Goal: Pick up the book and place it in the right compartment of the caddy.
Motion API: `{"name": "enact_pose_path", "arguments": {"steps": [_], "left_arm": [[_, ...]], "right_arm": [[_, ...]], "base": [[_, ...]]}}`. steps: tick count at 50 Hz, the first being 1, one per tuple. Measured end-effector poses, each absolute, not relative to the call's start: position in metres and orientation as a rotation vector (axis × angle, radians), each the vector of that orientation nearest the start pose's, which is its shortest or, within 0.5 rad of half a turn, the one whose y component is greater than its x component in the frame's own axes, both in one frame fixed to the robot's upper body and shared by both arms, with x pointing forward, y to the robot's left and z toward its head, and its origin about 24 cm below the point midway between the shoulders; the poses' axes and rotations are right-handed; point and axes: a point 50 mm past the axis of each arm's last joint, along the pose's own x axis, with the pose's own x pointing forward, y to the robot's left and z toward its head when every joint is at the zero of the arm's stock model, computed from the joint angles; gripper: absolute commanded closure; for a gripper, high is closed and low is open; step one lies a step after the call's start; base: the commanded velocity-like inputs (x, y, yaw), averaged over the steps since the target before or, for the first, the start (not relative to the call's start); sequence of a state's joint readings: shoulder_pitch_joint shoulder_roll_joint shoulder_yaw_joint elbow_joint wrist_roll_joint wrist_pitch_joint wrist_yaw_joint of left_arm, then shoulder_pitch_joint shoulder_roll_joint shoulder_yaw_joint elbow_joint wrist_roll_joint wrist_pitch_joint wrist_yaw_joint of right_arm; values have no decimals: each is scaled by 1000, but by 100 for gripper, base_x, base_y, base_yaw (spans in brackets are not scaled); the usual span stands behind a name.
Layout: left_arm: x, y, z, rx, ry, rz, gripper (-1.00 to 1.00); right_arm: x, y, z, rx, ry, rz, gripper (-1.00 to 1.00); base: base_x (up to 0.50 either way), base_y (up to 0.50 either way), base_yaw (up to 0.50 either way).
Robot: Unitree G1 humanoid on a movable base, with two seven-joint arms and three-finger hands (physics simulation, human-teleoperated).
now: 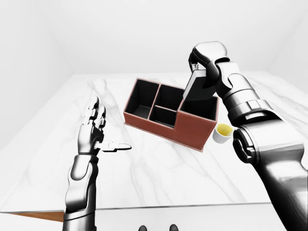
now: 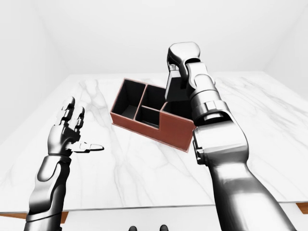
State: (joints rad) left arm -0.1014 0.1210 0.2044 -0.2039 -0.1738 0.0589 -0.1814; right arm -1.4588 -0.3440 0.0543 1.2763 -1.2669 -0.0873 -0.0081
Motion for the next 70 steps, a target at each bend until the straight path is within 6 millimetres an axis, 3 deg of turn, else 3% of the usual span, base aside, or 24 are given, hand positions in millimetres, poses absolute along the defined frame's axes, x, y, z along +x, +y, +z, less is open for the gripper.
{"name": "enact_pose_path", "arguments": {"steps": [70], "left_arm": [[259,206,111,-17,-266,-23,-100]], "right_arm": [[434,-168,239,-1695,-117,-176,100]], "base": [[0,0,0]]}}
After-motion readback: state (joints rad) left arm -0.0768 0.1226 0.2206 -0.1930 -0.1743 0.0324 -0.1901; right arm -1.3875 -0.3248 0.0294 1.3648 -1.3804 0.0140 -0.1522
